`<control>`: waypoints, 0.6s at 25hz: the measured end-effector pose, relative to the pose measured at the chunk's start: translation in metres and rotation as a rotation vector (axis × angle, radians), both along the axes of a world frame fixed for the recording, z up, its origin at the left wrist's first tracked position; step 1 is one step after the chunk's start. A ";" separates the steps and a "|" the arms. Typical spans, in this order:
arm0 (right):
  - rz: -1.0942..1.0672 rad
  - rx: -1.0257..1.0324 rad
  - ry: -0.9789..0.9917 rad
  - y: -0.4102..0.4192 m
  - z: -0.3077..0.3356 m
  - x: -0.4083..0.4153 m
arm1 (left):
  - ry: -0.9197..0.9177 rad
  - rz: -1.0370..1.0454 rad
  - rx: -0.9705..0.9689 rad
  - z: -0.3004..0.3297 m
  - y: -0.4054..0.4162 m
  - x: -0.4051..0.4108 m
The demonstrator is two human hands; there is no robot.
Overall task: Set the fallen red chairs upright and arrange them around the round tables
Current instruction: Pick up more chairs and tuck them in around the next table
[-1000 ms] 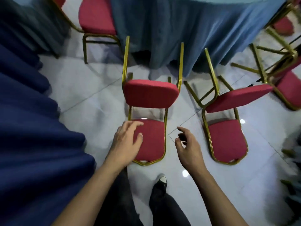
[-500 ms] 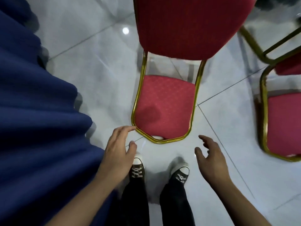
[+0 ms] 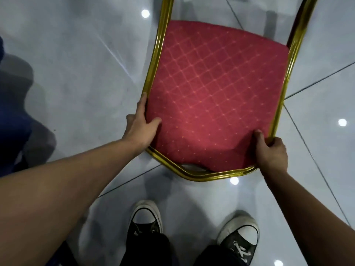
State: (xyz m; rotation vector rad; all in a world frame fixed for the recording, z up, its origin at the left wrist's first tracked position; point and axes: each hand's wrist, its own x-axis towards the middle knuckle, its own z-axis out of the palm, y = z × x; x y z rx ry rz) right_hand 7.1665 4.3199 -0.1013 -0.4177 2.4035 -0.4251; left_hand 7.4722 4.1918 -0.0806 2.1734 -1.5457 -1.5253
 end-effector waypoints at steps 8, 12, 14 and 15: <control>-0.129 0.042 -0.156 0.037 0.143 0.019 | -0.008 -0.074 0.116 0.135 0.025 0.037; -0.134 0.045 -0.178 0.048 0.292 0.039 | -0.175 -0.033 0.098 0.284 0.043 0.037; -0.141 0.021 -0.168 0.048 0.382 0.043 | -0.238 -0.041 0.082 0.376 0.046 0.029; -0.127 0.022 -0.166 0.054 0.432 0.042 | -0.264 -0.044 0.067 0.426 0.052 0.029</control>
